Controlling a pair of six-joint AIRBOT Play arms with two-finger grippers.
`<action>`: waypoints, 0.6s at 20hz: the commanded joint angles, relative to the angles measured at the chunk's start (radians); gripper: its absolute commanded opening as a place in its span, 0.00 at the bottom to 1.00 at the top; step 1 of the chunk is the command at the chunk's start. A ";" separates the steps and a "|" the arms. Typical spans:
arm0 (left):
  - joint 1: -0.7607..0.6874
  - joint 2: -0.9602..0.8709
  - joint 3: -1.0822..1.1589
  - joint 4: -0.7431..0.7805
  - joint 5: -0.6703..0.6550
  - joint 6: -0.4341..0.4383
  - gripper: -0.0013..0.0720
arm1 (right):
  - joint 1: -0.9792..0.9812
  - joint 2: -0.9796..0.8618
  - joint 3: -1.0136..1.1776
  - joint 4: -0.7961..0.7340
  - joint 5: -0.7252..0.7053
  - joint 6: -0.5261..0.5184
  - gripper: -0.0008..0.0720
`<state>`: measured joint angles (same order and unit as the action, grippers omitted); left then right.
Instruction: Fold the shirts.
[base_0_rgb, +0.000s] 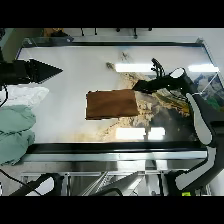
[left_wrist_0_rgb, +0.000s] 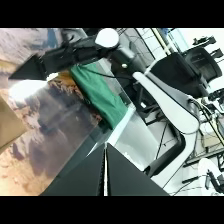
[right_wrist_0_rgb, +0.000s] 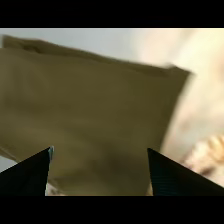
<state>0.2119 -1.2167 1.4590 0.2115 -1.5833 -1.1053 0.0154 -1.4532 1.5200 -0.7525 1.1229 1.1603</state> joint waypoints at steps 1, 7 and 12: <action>0.001 0.001 -0.002 -0.002 -0.005 0.001 0.04 | -0.032 -0.076 -0.027 -0.047 0.066 0.033 0.92; 0.001 0.001 -0.002 -0.002 -0.005 0.002 0.04 | 0.064 -0.182 -0.027 0.106 0.005 -0.056 0.91; 0.001 0.001 -0.002 -0.002 -0.008 0.001 0.04 | 0.082 -0.183 -0.026 0.270 -0.024 -0.195 0.15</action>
<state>0.2119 -1.2163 1.4570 0.2085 -1.5898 -1.1046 0.0875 -1.6333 1.4918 -0.6205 1.1011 1.0630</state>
